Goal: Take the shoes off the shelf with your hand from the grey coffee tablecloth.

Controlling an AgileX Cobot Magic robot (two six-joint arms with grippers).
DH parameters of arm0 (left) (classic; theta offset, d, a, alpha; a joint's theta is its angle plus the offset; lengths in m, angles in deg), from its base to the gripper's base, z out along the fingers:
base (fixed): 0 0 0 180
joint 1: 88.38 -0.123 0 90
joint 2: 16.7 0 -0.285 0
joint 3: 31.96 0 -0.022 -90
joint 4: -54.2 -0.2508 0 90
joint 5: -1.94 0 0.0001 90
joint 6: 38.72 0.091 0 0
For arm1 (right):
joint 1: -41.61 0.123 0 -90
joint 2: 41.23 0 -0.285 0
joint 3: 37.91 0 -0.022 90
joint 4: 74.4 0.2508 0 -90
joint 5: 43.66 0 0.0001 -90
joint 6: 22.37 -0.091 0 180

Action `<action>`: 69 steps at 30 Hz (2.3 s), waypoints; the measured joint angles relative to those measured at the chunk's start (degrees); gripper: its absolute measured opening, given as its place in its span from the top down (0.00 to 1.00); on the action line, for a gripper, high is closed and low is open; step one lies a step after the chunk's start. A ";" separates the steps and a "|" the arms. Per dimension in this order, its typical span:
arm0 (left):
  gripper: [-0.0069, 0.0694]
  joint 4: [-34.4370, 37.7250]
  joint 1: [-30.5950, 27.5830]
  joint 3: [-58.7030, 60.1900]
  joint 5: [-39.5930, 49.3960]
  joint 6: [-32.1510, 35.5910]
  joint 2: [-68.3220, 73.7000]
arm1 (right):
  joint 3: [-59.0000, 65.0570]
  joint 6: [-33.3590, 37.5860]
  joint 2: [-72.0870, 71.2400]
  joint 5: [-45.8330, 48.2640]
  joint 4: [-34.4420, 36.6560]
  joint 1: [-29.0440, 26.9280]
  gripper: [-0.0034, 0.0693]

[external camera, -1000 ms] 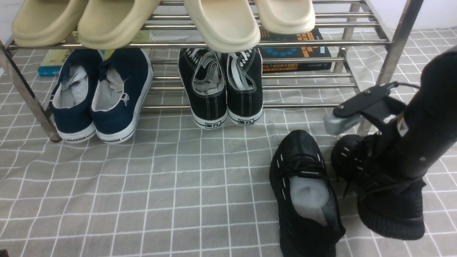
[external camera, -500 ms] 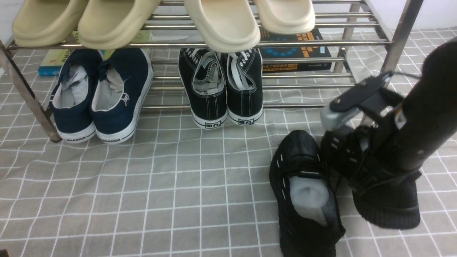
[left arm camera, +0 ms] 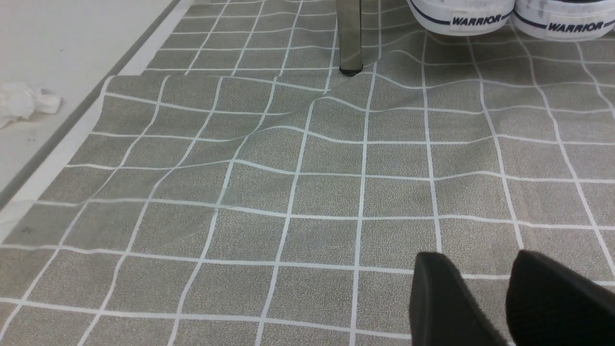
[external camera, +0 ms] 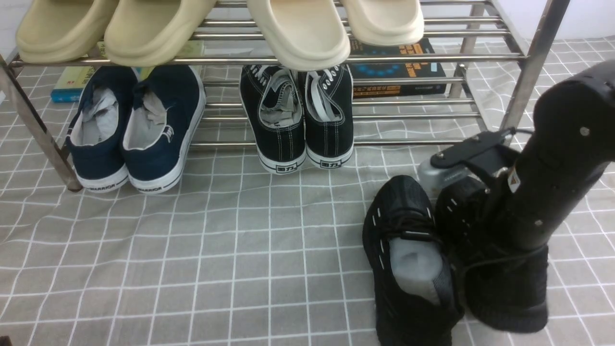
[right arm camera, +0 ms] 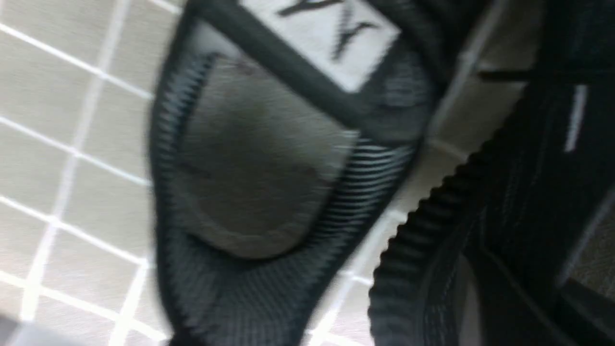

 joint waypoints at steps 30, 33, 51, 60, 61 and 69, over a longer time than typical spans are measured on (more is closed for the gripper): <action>0.59 0.00 0.00 0.00 0.00 0.00 0.00 | 27.90 4.12 -52.69 -28.40 4.55 0.00 0.97; 0.59 0.00 0.00 0.00 0.00 0.00 0.00 | 36.18 5.91 -55.76 -38.63 5.96 0.00 0.97; 0.59 0.00 0.00 0.00 0.00 0.00 0.00 | 40.42 6.76 -56.47 -48.50 5.46 0.00 0.96; 0.59 -0.05 0.00 0.00 0.00 0.00 0.00 | 40.55 6.78 -56.54 -48.50 5.40 0.00 0.95; 0.59 -0.05 0.00 0.00 0.00 0.00 0.00 | 40.90 6.78 -57.05 -48.75 5.40 0.00 0.95; 0.59 -0.11 0.00 0.00 0.00 0.00 0.00 | 48.83 6.78 -67.51 -49.49 4.88 -3.65 0.95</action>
